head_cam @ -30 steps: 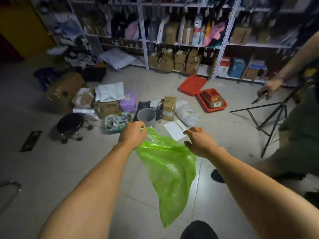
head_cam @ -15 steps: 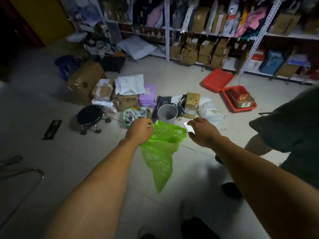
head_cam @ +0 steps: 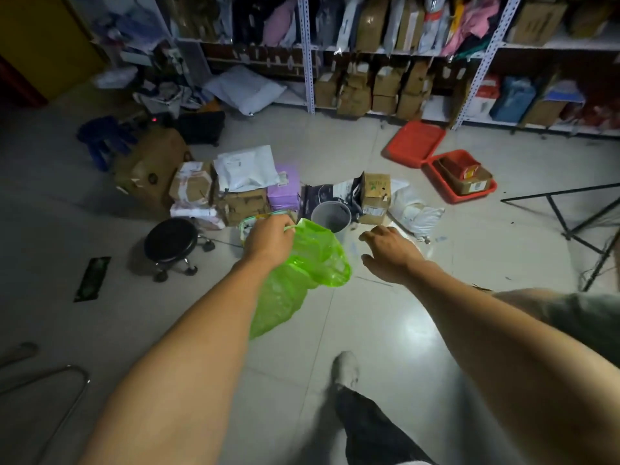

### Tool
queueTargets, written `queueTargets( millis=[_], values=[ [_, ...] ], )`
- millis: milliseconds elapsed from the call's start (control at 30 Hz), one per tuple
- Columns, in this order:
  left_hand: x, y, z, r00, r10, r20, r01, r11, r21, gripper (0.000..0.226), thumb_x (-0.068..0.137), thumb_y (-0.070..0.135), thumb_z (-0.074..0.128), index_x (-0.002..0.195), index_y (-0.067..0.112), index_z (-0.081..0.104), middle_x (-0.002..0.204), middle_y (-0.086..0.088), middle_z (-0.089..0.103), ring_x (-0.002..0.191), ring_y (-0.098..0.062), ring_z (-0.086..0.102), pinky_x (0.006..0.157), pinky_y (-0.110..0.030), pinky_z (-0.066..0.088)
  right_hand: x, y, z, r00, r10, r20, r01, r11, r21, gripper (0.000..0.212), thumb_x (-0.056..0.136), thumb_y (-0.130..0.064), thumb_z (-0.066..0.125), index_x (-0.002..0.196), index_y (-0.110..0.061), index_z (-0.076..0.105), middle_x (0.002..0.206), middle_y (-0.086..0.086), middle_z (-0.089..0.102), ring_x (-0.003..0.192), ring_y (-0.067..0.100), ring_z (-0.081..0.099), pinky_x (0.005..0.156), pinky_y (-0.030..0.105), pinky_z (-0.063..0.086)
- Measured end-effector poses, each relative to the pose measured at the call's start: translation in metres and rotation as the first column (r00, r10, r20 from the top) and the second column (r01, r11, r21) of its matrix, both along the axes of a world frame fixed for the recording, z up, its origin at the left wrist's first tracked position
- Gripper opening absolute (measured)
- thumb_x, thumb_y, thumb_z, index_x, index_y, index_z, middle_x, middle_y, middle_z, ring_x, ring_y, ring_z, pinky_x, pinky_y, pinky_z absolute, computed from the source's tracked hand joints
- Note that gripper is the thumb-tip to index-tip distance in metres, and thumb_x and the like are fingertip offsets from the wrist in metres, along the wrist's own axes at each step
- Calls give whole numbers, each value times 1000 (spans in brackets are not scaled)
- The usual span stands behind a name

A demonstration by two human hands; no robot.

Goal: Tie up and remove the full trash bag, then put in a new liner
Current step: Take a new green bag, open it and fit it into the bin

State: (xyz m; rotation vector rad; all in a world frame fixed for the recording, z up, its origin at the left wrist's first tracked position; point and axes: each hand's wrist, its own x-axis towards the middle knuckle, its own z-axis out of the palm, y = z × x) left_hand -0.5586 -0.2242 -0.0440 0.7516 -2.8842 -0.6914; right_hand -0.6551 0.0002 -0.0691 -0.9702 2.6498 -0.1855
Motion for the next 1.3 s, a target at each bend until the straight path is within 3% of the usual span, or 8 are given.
queueTargets(
  millis=[233,467,733,867,1033,1300],
  values=[
    [-77,-64,-22,997,-21,81,18,999,33,15,93,23,60,97,16,72,103,-13,72,97,-33,65,80,-37,51,-85,-60,-25,999,-28,44,28,1000,15,53,89,-32,53,139,-18,45,138,14,48,126,34,43,100,42,44],
    [-170,-107,-29,988,-94,124,86,994,66,15,92,22,59,89,10,69,91,-17,70,87,-35,64,75,-38,51,-172,-105,-39,994,-57,98,55,998,22,55,88,-32,54,140,-20,45,143,13,45,133,31,39,107,44,40],
    [-269,-161,-56,975,-154,159,136,983,120,15,93,19,58,95,13,72,95,-15,73,89,-33,65,74,-32,48,-244,-152,-67,978,-141,150,134,989,56,54,89,-33,56,139,-19,45,143,12,44,131,31,39,104,42,42],
    [-322,-191,-76,959,-226,171,198,966,163,16,93,18,57,95,13,72,98,-12,74,92,-31,66,80,-35,51,-284,-180,-81,964,-207,165,196,977,81,51,89,-31,55,138,-19,46,143,13,46,130,31,40,103,41,42],
    [-379,-228,-93,937,-315,151,280,936,214,15,92,18,58,91,12,72,92,-13,73,86,-31,66,74,-34,48,-332,-227,-88,943,-269,197,258,963,78,53,87,-28,55,138,-17,46,141,16,46,125,35,45,99,41,43],
    [-442,-255,-107,920,-366,137,301,888,347,16,94,22,56,83,22,68,72,7,65,65,-10,57,59,-22,35,-388,-267,-117,909,-310,277,291,951,109,61,85,-28,59,141,-17,39,139,17,47,127,35,43,98,41,43]
  ],
)
